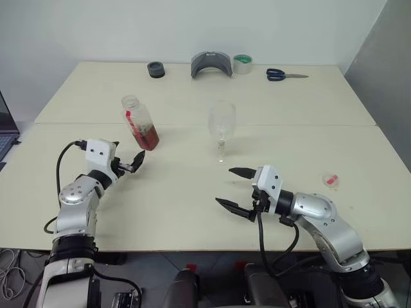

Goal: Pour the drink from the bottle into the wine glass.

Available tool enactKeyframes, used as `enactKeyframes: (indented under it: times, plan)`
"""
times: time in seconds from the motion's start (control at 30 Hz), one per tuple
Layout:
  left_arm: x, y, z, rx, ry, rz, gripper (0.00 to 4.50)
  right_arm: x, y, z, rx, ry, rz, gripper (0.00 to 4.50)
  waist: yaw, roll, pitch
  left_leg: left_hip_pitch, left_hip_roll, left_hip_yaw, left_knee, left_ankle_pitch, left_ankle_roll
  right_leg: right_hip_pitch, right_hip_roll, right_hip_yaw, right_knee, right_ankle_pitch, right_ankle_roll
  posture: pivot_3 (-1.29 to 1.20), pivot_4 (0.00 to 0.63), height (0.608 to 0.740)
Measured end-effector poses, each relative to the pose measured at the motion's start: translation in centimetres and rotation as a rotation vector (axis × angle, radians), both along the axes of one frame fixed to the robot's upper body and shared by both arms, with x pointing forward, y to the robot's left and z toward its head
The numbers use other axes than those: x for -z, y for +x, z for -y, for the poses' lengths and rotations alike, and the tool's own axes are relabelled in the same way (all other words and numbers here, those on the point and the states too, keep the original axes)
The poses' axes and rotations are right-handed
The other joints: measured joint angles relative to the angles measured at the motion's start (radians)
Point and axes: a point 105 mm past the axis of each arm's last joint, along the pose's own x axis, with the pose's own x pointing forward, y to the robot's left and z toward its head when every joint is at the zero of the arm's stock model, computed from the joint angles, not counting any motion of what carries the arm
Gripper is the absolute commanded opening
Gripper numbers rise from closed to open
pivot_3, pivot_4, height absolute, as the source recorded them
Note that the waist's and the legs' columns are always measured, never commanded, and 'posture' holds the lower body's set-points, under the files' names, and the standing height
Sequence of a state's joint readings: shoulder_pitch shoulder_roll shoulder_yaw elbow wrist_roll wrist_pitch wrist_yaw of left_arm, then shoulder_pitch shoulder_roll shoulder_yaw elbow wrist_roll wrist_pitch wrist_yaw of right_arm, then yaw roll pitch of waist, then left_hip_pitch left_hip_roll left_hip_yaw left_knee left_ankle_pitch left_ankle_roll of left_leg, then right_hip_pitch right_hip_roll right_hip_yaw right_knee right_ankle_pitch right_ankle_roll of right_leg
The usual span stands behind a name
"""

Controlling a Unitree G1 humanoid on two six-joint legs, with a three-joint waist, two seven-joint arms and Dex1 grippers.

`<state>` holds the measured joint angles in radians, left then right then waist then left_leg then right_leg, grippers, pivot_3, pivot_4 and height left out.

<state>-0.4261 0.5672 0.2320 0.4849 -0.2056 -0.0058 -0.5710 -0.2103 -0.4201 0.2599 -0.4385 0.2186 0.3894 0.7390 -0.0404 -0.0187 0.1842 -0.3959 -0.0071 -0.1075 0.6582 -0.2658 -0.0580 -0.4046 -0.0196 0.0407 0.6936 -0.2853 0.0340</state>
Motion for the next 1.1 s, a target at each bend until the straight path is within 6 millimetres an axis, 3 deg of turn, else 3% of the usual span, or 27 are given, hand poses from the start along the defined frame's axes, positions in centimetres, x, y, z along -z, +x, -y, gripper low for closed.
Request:
enactKeyframes:
  times: [0.83,0.93,1.1]
  plan:
    - [-3.4,4.3,1.4,0.068,-0.004,0.046,4.50,-1.2,0.2,-0.7,-0.016,-0.003,0.056,4.48,-0.002,0.000,0.000,-0.001,0.000,-0.001,0.002,0.000,0.000,0.000,0.000,-0.001,0.001,0.000,0.000,0.00,0.150,0.740]
    - [-3.4,4.6,1.5,0.077,-0.008,0.042,3.88,-1.3,0.2,-0.7,-0.012,0.001,0.058,4.50,-0.001,0.000,0.000,-0.001,0.000,-0.001,0.002,0.000,0.000,-0.001,0.000,-0.001,0.001,0.000,0.000,0.00,0.150,0.740]
    - [-3.8,5.0,1.8,0.088,-0.015,0.046,2.36,-1.5,0.3,-0.7,-0.010,0.006,0.065,4.50,-0.001,0.000,0.000,-0.001,-0.001,-0.001,0.002,0.000,0.000,-0.001,0.000,-0.001,0.002,0.000,0.000,0.00,0.150,0.740]
